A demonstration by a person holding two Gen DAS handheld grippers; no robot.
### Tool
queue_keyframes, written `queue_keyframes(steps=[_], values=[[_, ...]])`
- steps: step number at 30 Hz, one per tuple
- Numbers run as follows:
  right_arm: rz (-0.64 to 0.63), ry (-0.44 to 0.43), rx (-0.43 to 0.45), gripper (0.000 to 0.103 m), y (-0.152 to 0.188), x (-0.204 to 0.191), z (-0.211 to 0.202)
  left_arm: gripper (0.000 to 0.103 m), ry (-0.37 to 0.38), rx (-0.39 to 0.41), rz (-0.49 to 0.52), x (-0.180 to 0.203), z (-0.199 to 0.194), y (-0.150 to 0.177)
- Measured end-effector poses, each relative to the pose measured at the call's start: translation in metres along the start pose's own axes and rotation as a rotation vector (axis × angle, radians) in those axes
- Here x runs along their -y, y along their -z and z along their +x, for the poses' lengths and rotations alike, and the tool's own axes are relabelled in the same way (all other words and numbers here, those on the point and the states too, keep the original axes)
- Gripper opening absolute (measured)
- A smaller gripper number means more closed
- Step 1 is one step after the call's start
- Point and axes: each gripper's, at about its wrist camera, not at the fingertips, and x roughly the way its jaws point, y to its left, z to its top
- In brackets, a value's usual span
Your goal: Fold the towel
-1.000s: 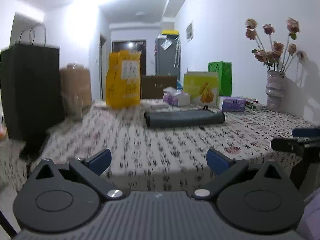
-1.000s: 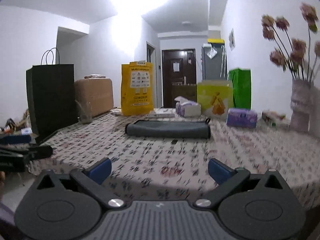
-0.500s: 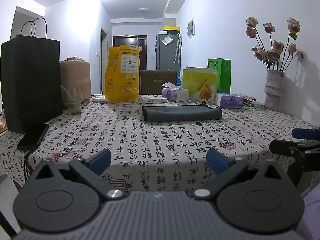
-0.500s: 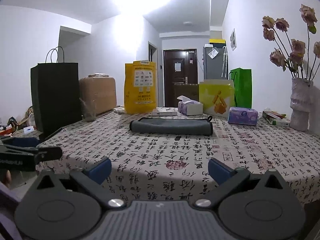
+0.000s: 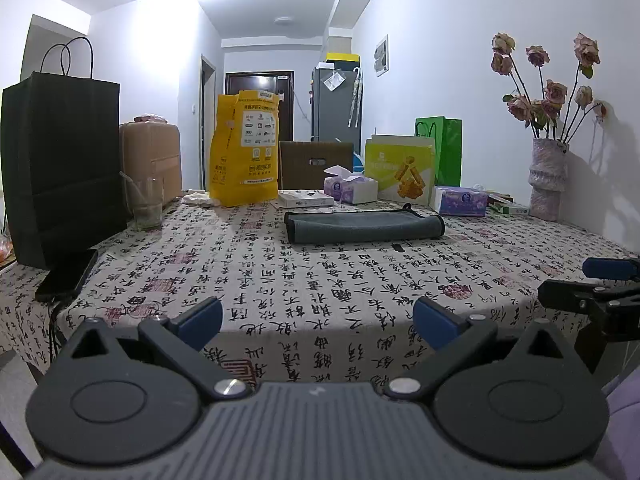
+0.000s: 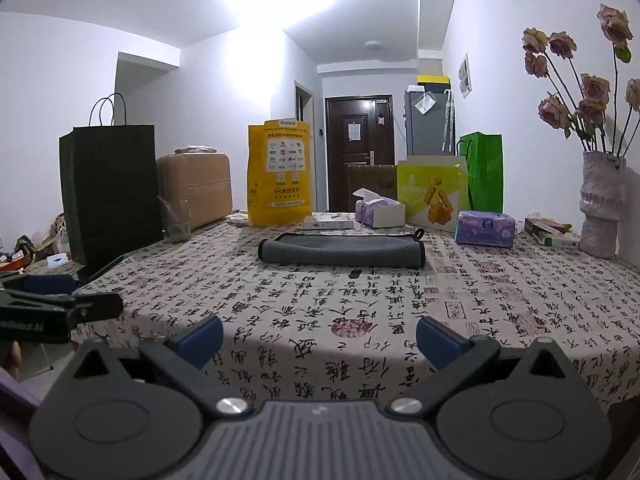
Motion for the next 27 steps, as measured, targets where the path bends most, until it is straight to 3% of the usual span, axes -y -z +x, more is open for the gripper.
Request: queue_keyframes(steps=[27], values=[[-0.012,0.008,0.004,0.103,0.0012,-0.0017,-0.0020,0.103,0.008,-0.005,0.009,0.0000,0.0018,-0.0008]])
